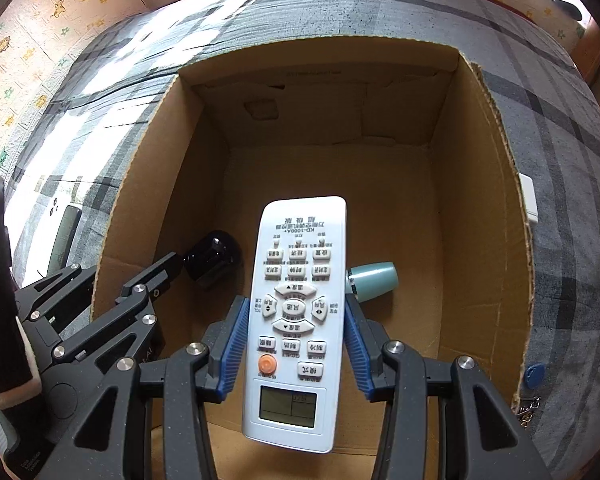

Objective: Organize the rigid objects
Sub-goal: 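Carry the white remote into the box with the right tool and release it, then withdraw the open right tool back toward the keyring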

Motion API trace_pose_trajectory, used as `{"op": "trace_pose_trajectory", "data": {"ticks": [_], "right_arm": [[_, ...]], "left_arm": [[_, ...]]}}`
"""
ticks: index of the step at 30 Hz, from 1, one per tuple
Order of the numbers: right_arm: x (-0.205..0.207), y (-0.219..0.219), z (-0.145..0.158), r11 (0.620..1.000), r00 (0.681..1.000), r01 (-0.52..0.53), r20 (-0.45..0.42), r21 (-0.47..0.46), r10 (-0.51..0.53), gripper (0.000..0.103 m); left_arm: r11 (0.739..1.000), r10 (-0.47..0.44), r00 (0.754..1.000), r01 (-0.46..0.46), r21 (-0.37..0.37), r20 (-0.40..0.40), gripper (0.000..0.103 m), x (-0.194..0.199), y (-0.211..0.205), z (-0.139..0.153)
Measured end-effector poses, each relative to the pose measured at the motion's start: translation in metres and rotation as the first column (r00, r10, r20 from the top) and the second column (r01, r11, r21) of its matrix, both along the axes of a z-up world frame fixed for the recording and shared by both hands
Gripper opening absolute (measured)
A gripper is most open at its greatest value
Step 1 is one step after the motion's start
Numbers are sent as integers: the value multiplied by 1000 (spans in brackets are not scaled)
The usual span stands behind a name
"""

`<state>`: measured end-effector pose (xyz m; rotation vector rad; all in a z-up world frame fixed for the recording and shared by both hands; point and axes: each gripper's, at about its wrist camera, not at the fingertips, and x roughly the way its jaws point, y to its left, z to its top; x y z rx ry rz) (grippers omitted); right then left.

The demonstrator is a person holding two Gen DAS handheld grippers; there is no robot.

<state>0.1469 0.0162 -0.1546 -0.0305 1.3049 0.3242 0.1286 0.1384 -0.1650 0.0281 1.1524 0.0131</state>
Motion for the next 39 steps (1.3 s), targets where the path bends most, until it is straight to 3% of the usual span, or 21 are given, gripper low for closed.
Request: {"op": "trace_pose_trajectory", "data": {"ticks": [17, 33, 39], "right_arm": [[10, -1, -21, 1000, 997, 23, -68, 18, -21, 49], [5, -6, 7, 999, 1000, 24, 8, 22, -24, 49], [-3, -14, 32, 1000, 997, 23, 74, 11, -24, 52]], "left_arm": [[1000, -1, 1000, 1, 3, -1, 15, 0, -1, -1], [1000, -2, 1000, 2, 8, -4, 15, -1, -6, -2], [1000, -2, 1000, 2, 9, -5, 15, -1, -5, -1]]}}
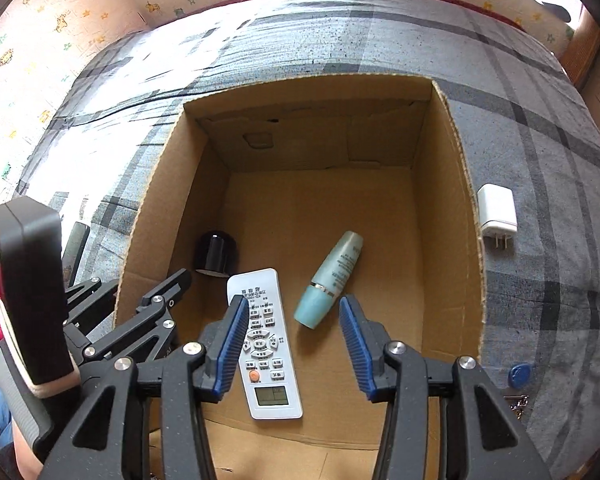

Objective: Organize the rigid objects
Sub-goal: 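Withdraw the open right tool back toward the keyring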

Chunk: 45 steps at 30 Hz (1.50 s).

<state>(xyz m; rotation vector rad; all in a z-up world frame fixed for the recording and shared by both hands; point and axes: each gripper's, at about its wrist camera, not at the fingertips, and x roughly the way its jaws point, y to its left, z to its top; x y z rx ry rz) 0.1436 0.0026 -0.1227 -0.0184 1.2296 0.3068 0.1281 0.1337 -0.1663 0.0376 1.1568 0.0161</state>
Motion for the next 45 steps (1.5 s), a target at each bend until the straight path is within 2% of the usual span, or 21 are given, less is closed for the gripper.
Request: {"op": "trace_pose_trajectory", "data": {"ticks": [2, 6, 16, 20, 26, 32, 45], "right_arm": [[-2, -3, 8, 1000, 1000, 5, 21, -9, -5, 54], [-8, -16, 25, 1000, 999, 14, 51, -11, -13, 72], [-13, -63, 47, 997, 992, 75, 100, -32, -71, 90], [-17, -85, 57, 994, 987, 104, 129, -38, -98, 100], [-20, -119, 65, 985, 976, 165, 154, -57, -154, 103], [-28, -151, 60, 972, 967, 217, 154, -88, -202, 103], [-51, -199, 9, 942, 953, 302, 77, -148, -293, 103]], "left_arm": [[1000, 0, 1000, 0, 1, 0, 15, 0, 0, 0], [1000, -2, 1000, 2, 4, 1, 15, 1, 0, 0], [1000, -1, 1000, 1, 2, 1, 15, 1, 0, 1], [1000, 0, 1000, 0, 0, 2, 15, 0, 1, 1], [1000, 0, 1000, 0, -1, 3, 15, 0, 1, 0], [1000, 2, 1000, -2, -6, 5, 15, -1, 3, 0], [1000, 1, 1000, -1, -3, 4, 15, 0, 3, 1]]}}
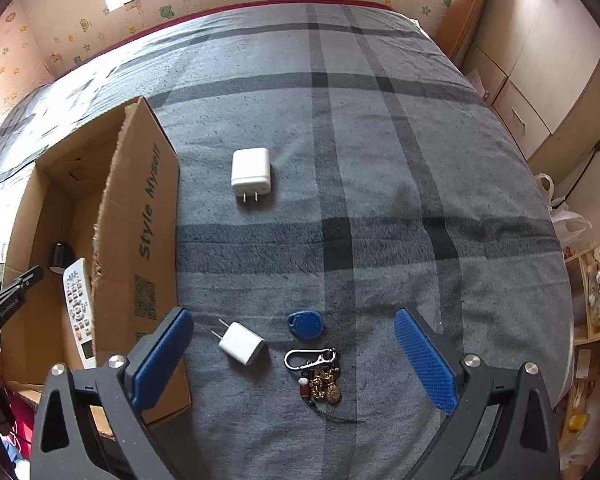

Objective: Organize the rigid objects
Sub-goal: 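Withdraw the open right tool back toward the keyring, then grasp the metal keyring by its carabiner with the right tool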

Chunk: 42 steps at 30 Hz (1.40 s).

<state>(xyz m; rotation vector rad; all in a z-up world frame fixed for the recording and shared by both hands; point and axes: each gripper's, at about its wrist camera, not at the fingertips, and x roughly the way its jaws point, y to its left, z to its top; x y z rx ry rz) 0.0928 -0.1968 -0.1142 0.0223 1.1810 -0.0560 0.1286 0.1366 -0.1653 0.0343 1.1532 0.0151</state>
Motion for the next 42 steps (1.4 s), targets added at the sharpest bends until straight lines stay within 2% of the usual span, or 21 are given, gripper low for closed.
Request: {"op": "trace_pose_trajectory", "data": {"ticks": [12, 24, 31, 34, 35, 37, 38, 39, 42], "right_arm": [[-15, -23, -62, 998, 993, 57, -98, -14, -58, 103], [-17, -28, -102, 997, 985, 69, -154, -22, -71, 102], [-17, -29, -111, 997, 985, 69, -158, -25, -72, 99], [-10, -34, -114, 997, 986, 69, -152, -25, -72, 92], [-10, -34, -114, 997, 986, 68, -148, -25, -71, 85], [-8, -33, -112, 998, 987, 65, -145, -19, -67, 69], [-10, -33, -108, 998, 988, 66, -140, -18, -68, 52], [-10, -33, -106, 998, 988, 67, -140, -19, -69, 48], [-9, -35, -101, 997, 989, 72, -132, -9, -72, 48]], "left_arm": [[1000, -1, 1000, 1, 3, 0, 15, 0, 0, 0], [1000, 1, 1000, -1, 2, 0, 15, 0, 1, 1], [1000, 2, 1000, -2, 3, 0, 15, 0, 1, 1], [1000, 1, 1000, -1, 3, 0, 15, 0, 1, 1], [1000, 2, 1000, -2, 3, 0, 15, 0, 1, 1], [1000, 1, 1000, -1, 4, 0, 15, 0, 1, 1], [1000, 1, 1000, -1, 4, 0, 15, 0, 1, 1], [1000, 1, 1000, -1, 4, 0, 15, 0, 1, 1], [1000, 1, 1000, -1, 4, 1, 15, 0, 2, 0]]}}
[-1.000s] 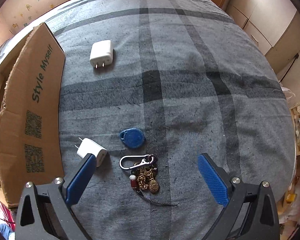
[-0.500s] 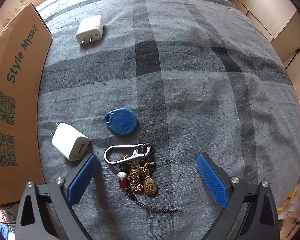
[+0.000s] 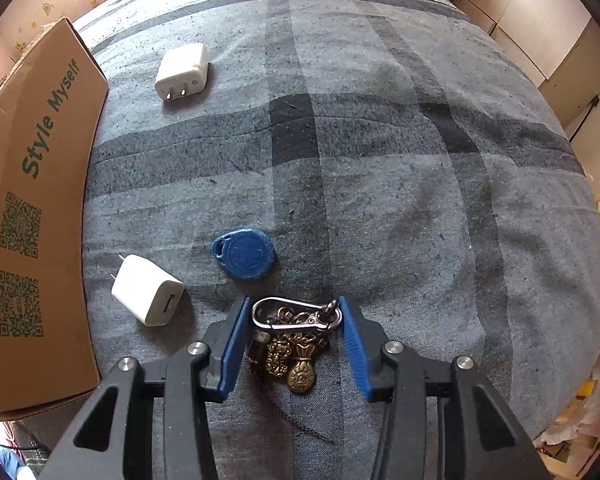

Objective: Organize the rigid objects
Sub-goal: 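Grasp the metal keyring by its carabiner with the right tool, then carry the keyring into the box with the right tool and release it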

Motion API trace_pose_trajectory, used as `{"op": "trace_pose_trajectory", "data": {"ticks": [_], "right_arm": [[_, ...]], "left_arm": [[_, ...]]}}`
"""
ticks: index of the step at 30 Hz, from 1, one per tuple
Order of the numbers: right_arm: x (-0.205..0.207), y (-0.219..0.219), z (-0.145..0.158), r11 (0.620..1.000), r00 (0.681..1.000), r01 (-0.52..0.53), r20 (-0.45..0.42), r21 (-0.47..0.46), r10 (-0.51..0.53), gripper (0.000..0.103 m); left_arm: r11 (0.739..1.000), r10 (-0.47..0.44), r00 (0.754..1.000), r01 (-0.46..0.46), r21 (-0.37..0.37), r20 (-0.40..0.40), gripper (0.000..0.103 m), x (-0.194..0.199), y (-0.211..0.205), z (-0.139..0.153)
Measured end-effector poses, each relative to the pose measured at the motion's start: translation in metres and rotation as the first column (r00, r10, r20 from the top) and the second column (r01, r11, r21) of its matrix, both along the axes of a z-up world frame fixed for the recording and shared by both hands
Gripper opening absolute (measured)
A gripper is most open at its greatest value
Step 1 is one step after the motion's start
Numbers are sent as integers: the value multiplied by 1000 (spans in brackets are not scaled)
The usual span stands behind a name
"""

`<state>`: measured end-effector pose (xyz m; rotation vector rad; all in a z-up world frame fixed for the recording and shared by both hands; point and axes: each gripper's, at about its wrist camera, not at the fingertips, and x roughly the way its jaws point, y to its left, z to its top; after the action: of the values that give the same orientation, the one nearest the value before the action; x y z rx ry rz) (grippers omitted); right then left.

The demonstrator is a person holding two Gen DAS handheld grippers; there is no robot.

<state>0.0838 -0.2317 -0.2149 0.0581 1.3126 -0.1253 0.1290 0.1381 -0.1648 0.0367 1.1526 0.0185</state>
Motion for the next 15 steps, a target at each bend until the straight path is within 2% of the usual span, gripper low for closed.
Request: {"op": "trace_pose_trajectory", "data": {"ticks": [6, 15], "right_arm": [[-7, 1, 10, 1000, 1000, -11, 25, -4, 11, 47], [-12, 11, 46, 1000, 997, -31, 67, -5, 31, 47]], "left_arm": [[1000, 1, 1000, -1, 1, 1, 15, 0, -1, 0], [1000, 2, 1000, -2, 2, 1, 15, 0, 1, -1]]}}
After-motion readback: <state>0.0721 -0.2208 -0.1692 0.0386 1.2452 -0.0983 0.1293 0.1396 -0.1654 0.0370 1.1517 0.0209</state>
